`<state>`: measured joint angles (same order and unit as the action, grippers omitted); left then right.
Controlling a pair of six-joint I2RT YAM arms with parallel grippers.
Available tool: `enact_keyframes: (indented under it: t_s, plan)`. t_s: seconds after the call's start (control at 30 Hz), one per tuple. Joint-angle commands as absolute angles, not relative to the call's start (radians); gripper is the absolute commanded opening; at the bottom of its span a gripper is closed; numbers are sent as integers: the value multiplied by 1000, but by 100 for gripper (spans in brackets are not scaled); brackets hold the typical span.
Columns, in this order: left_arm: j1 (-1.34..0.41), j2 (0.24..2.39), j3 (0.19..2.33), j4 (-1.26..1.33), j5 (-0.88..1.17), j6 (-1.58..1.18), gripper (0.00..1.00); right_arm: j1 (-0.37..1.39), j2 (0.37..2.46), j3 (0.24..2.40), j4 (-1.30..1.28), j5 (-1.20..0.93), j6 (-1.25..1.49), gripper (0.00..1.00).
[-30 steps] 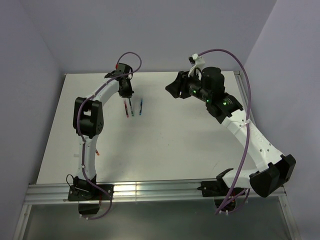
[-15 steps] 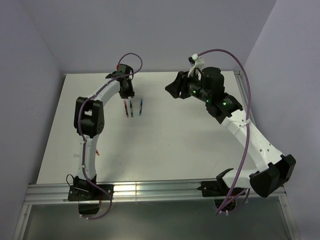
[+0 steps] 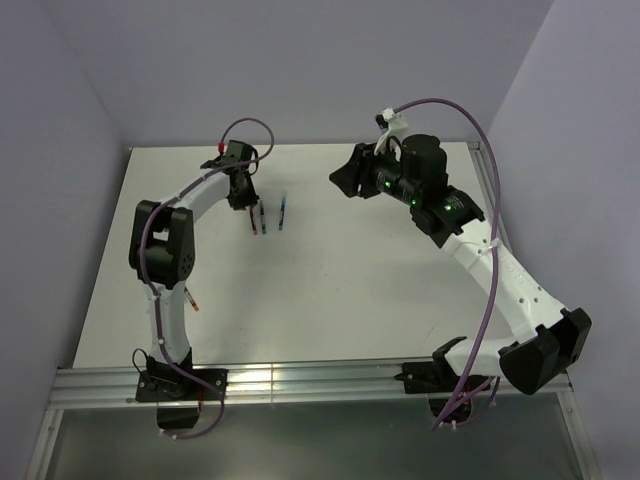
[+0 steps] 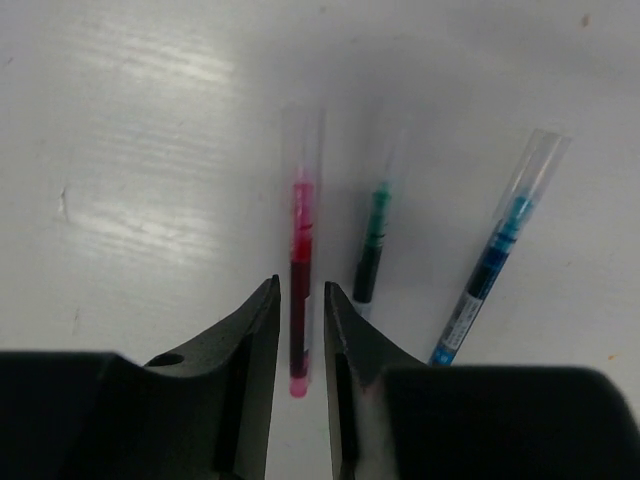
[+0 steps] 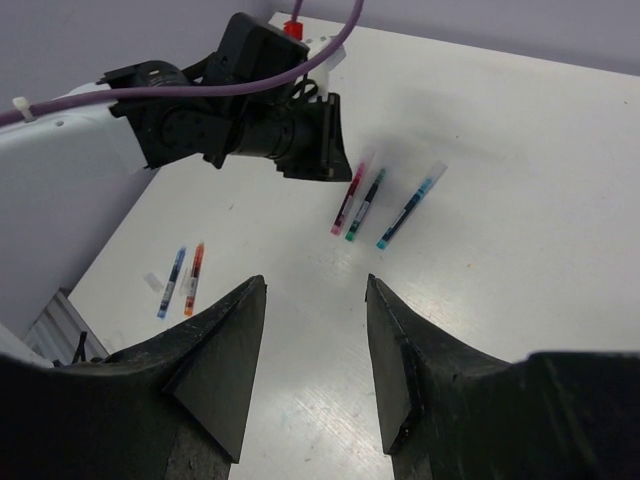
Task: Insert the pens into the pen caps
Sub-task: Place the pen at the center of the board.
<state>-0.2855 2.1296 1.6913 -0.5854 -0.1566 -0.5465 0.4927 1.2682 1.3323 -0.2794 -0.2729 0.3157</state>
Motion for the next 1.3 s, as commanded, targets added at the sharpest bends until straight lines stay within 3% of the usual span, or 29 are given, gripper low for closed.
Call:
enact_keyframes:
  t_s: [0.0, 0.27, 0.47, 0.7, 1.0, 1.27]
  plan:
    - [-270, 2022, 1600, -522, -215, -607, 27, 505, 1276, 1328, -267, -261, 298, 52]
    - [-259, 1896, 1397, -480, -264, -712, 23, 512, 1287, 1338, -279, -261, 291, 52]
    - [-175, 1651, 1143, -443, -250, -799, 29, 528, 1296, 1353, -308, -241, 281, 52]
    - [-77, 1418, 1025, -557, -278, -802, 37, 545, 1321, 1364, -325, -236, 278, 52]
    - [93, 1348, 888, -583, -232, -753, 38, 560, 1338, 1373, -337, -245, 276, 52]
    - [129, 1391, 841, -548, -164, -716, 40, 577, 1344, 1378, -342, -233, 270, 52]
